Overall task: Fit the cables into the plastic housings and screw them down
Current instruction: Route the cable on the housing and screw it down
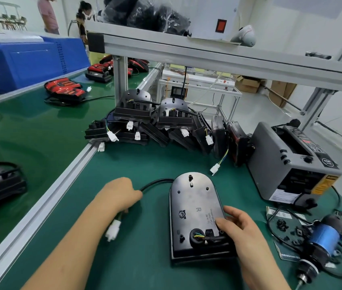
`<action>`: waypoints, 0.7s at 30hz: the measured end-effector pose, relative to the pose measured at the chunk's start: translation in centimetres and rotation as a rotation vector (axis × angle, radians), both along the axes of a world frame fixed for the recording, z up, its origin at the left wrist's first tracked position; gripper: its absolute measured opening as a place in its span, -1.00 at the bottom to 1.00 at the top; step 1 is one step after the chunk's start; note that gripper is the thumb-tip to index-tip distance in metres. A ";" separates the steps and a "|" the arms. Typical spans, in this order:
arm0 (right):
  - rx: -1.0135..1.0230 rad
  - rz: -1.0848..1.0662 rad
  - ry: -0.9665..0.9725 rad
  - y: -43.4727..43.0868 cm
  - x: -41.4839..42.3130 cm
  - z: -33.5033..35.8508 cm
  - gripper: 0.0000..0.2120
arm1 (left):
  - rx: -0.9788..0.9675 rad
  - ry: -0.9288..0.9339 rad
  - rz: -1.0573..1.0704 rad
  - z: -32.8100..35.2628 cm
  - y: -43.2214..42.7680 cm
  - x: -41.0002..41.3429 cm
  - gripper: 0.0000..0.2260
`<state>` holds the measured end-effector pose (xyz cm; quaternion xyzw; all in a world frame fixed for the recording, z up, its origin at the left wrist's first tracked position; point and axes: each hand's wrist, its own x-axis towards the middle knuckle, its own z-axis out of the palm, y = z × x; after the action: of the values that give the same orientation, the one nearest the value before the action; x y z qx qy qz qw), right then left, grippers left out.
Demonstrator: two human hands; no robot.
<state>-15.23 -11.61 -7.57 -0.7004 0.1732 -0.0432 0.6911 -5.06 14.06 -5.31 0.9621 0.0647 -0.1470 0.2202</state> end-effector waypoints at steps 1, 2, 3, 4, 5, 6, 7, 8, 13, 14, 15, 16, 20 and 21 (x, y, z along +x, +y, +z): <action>0.015 -0.009 -0.008 0.0 0.1 -0.2 -0.71 | -0.226 0.036 0.033 0.2 -0.4 -1.0 -0.80; 0.032 -0.019 -0.017 0.1 0.1 -0.3 -0.71 | -0.449 0.053 0.081 0.4 -1.0 -2.1 -0.81; 0.047 -0.030 -0.027 0.1 0.1 -0.5 -0.71 | -0.635 0.054 0.134 0.7 -1.8 -3.2 -0.80; 0.060 -0.039 -0.035 0.3 0.1 -0.6 -0.71 | -0.784 0.043 0.181 0.8 -2.6 -4.2 -0.80; 0.072 -0.045 -0.042 0.4 0.0 -0.7 -0.71 | -0.894 0.032 0.217 0.6 -3.4 -5.1 -0.80; 0.087 -0.050 -0.046 0.5 0.0 -0.8 -0.71 | -0.955 0.021 0.229 0.4 -4.2 -5.9 -0.81; 0.104 -0.054 -0.052 0.6 0.0 -0.8 -0.72 | -0.966 0.013 0.217 0.1 -4.8 -6.8 -0.83; 0.117 -0.060 -0.057 0.7 -0.1 -0.8 -0.71 | -0.954 0.006 0.190 -0.2 -5.2 -7.6 -0.86; 0.142 -0.114 -0.088 0.7 -0.2 -0.9 -0.71 | -1.132 0.092 -0.004 -0.4 -5.0 -10.2 -0.68; 0.138 -0.125 -0.097 0.9 -0.2 -0.9 -0.71 | -1.116 0.081 -0.035 -0.5 -5.1 -10.4 -0.68; 0.135 -0.136 -0.108 1.0 -0.1 -0.9 -0.71 | -1.097 0.067 -0.040 -0.7 -5.2 -10.5 -0.68; 0.134 -0.147 -0.118 1.2 0.0 -0.9 -0.72 | -1.087 0.050 -0.032 -0.8 -5.5 -10.6 -0.66; 0.089 -0.131 -0.133 1.6 0.5 -0.6 -0.73 | -0.986 -0.010 -0.009 -1.4 -6.1 -10.8 -0.49; 0.064 -0.107 -0.127 1.6 0.6 -0.4 -0.73 | -1.000 -0.024 0.017 -1.6 -6.1 -10.8 -0.46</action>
<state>-14.58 -9.98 -8.00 -0.6636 0.1676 -0.1189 0.7193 -15.87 7.98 -6.93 0.7398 -0.0083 -0.1473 0.6565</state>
